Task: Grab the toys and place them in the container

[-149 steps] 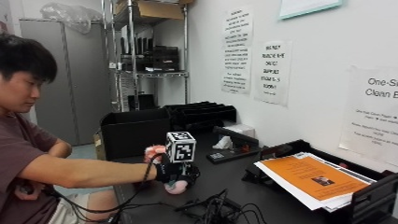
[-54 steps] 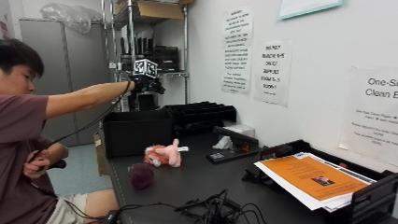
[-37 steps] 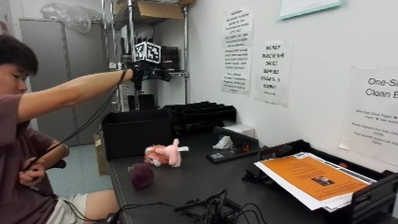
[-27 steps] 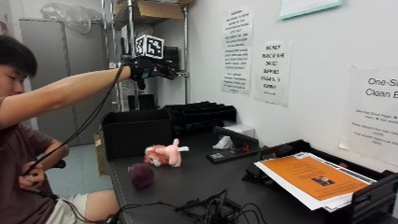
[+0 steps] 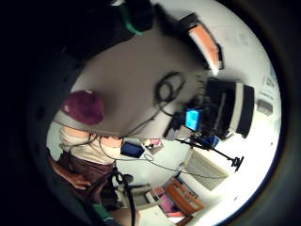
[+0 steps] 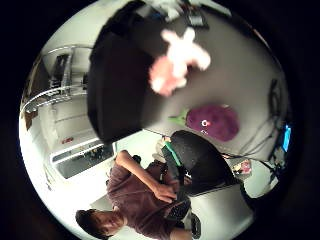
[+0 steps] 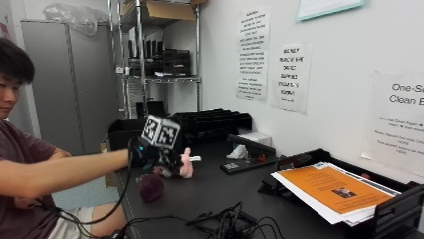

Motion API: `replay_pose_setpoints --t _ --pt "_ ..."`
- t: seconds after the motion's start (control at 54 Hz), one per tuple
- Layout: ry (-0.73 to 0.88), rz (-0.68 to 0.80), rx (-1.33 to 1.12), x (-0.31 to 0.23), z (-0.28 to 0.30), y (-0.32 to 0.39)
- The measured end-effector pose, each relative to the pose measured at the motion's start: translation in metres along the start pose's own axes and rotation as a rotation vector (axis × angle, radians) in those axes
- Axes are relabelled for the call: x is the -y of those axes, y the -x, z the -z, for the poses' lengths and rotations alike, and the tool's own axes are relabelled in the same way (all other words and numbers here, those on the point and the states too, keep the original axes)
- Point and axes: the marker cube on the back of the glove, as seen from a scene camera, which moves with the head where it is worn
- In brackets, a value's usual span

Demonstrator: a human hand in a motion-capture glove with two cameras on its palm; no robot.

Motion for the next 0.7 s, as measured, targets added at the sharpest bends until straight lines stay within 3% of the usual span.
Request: replay_pose_setpoints --t 0.111,0.167,0.241,0.352,0.518,0.63,0.704 --pt "0.164 0.053 -0.002 0.013 -0.119 -0.004" --pt "0.113 0.063 -0.123 0.013 -0.144 -0.011" --pt "-0.025 0.074 -0.120 0.016 -0.146 -0.003" --pt "-0.026 0.077 -0.069 0.017 -0.146 0.000" --pt "-0.188 0.094 0.008 0.030 -0.147 -0.001" --pt "-0.201 0.091 0.038 0.037 -0.144 0.002" --pt "-0.112 0.079 0.086 0.042 -0.140 0.001"
